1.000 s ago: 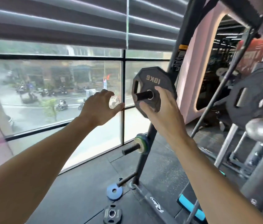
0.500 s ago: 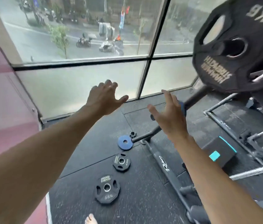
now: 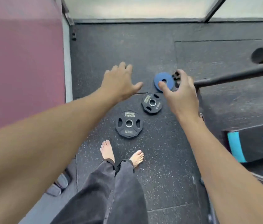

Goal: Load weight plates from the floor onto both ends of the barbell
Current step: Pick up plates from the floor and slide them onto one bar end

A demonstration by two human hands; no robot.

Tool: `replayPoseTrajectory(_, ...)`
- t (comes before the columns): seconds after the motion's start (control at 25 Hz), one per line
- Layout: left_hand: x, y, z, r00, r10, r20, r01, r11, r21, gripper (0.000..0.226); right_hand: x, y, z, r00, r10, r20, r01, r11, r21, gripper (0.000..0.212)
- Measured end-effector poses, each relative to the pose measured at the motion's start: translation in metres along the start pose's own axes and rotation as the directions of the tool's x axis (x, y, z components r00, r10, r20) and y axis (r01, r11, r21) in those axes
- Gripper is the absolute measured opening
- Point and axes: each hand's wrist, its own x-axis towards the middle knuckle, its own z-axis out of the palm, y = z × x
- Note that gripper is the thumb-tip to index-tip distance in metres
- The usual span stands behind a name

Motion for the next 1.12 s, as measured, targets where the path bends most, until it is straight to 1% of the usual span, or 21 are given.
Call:
replayPoseTrajectory(0.16, 0.018, -0.029, 0.156, 0.981, -0.112, 0.161, 0.118, 0.993, -0.027, 0.067, 0.019, 0.091, 0.136, 0.988, 0.089, 0.128, -0.086, 0.996, -0.03, 0.079)
replayPoseTrajectory(0.28, 0.033, -0.054, 0.275, 0.942, -0.219, 0.254, 0.236, 0.971, -0.04, 0.067, 0.026, 0.165, 0.237, 0.969, 0.143, 0.203, -0.134, 0.989, -0.055, 0.081)
replayPoseTrajectory(0.4, 0.04, -0.079, 0.377, 0.907, -0.316, 0.277, 0.332, 0.943, -0.012, 0.075, 0.027, 0.231, 0.325, 0.943, 0.193, 0.271, -0.175, 0.981, -0.089, 0.083)
replayPoseTrajectory(0.52, 0.045, -0.099, 0.458, 0.877, -0.382, 0.292, 0.398, 0.917, 0.006, 0.085, 0.024, 0.277, 0.399, 0.915, 0.233, 0.328, -0.205, 0.972, -0.119, 0.087)
replayPoseTrajectory(0.64, 0.06, -0.106, 0.517, 0.851, -0.42, 0.314, 0.453, 0.891, -0.036, 0.092, 0.029, 0.304, 0.453, 0.903, 0.244, 0.354, -0.203, 0.968, -0.151, 0.093)
replayPoseTrajectory(0.8, 0.095, -0.109, 0.576, 0.81, -0.481, 0.335, 0.532, 0.843, -0.075, 0.103, 0.056, 0.327, 0.51, 0.899, 0.262, 0.351, -0.191, 0.955, -0.225, 0.103)
replayPoseTrajectory(0.84, 0.105, -0.109, 0.588, 0.797, -0.501, 0.337, 0.551, 0.832, -0.069, 0.108, 0.064, 0.331, 0.522, 0.892, 0.281, 0.353, -0.2, 0.948, -0.248, 0.106)
replayPoseTrajectory(0.92, 0.121, -0.107, 0.611, 0.779, -0.536, 0.326, 0.568, 0.823, -0.003, 0.119, 0.077, 0.336, 0.544, 0.87, 0.33, 0.367, -0.216, 0.923, -0.318, 0.112)
replayPoseTrajectory(1.0, 0.134, -0.107, 0.627, 0.771, -0.573, 0.279, 0.577, 0.813, 0.075, 0.128, 0.084, 0.339, 0.562, 0.864, 0.351, 0.361, -0.187, 0.89, -0.417, 0.117)
replayPoseTrajectory(1.04, 0.139, -0.108, 0.631, 0.773, -0.58, 0.257, 0.577, 0.811, 0.094, 0.129, 0.086, 0.34, 0.568, 0.872, 0.346, 0.346, -0.166, 0.874, -0.457, 0.117)
replayPoseTrajectory(1.12, 0.147, -0.113, 0.632, 0.783, -0.574, 0.24, 0.575, 0.815, 0.071, 0.119, 0.091, 0.34, 0.572, 0.885, 0.329, 0.33, -0.148, 0.87, -0.47, 0.114)
